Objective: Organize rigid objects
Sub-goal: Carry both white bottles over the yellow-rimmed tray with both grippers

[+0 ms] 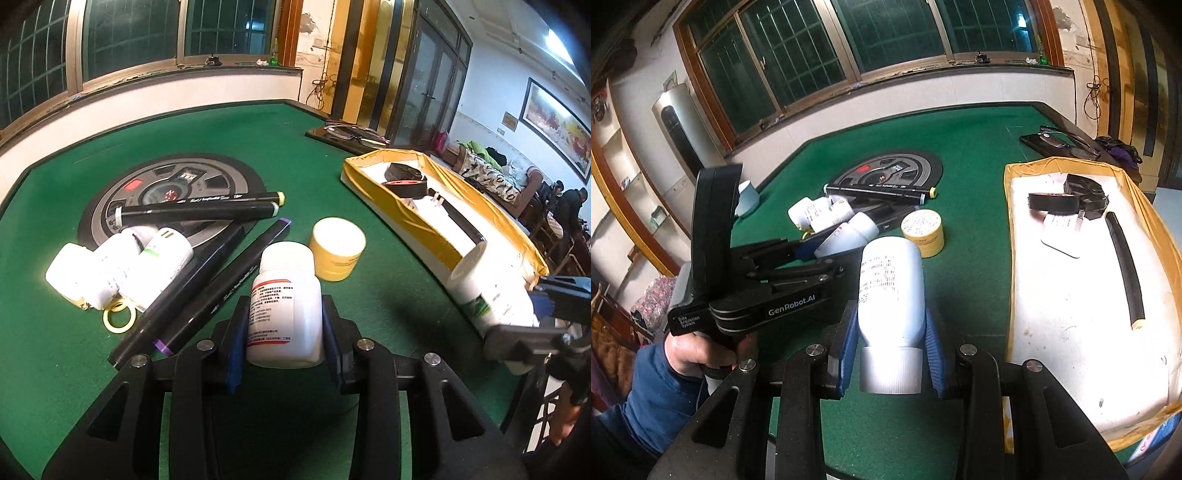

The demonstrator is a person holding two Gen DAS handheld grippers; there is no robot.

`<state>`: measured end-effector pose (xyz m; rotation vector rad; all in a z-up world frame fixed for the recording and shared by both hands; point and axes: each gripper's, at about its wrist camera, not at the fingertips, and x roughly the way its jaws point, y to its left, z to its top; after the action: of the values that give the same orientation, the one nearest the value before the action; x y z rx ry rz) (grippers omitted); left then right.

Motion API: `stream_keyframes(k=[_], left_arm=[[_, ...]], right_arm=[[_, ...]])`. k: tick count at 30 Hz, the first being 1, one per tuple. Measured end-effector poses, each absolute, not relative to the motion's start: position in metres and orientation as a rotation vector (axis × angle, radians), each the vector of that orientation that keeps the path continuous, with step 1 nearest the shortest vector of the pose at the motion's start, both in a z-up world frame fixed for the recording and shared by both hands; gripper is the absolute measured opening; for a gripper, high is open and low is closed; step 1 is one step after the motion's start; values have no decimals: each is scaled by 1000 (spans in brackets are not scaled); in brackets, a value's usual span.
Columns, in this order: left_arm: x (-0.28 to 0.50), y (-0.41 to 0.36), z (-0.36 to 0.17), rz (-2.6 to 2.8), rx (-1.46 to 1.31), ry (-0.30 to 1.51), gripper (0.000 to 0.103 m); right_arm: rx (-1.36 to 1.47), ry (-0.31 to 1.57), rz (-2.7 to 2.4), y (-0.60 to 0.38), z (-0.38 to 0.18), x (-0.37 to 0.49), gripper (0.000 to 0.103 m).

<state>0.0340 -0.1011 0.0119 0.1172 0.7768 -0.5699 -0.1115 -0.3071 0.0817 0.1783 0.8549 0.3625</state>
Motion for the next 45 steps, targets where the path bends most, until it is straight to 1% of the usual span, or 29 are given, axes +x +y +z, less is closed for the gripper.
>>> stream_keyframes(k=[7, 13, 22, 35, 45], left_arm=[[41, -97, 2, -555, 104, 820, 33], [45, -95, -2, -558, 82, 852, 33], [47, -87, -1, -545, 56, 858, 33], [43, -81, 8, -552, 29, 827, 33], [34, -98, 25, -598, 12, 798, 33]], right_arm=[[206, 849, 398, -310, 76, -102, 30], [234, 881, 413, -312, 65, -93, 30], [260, 900, 425, -313, 58, -85, 30], [259, 913, 435, -308, 54, -82, 30], [287, 884, 434, -322, 64, -80, 30]])
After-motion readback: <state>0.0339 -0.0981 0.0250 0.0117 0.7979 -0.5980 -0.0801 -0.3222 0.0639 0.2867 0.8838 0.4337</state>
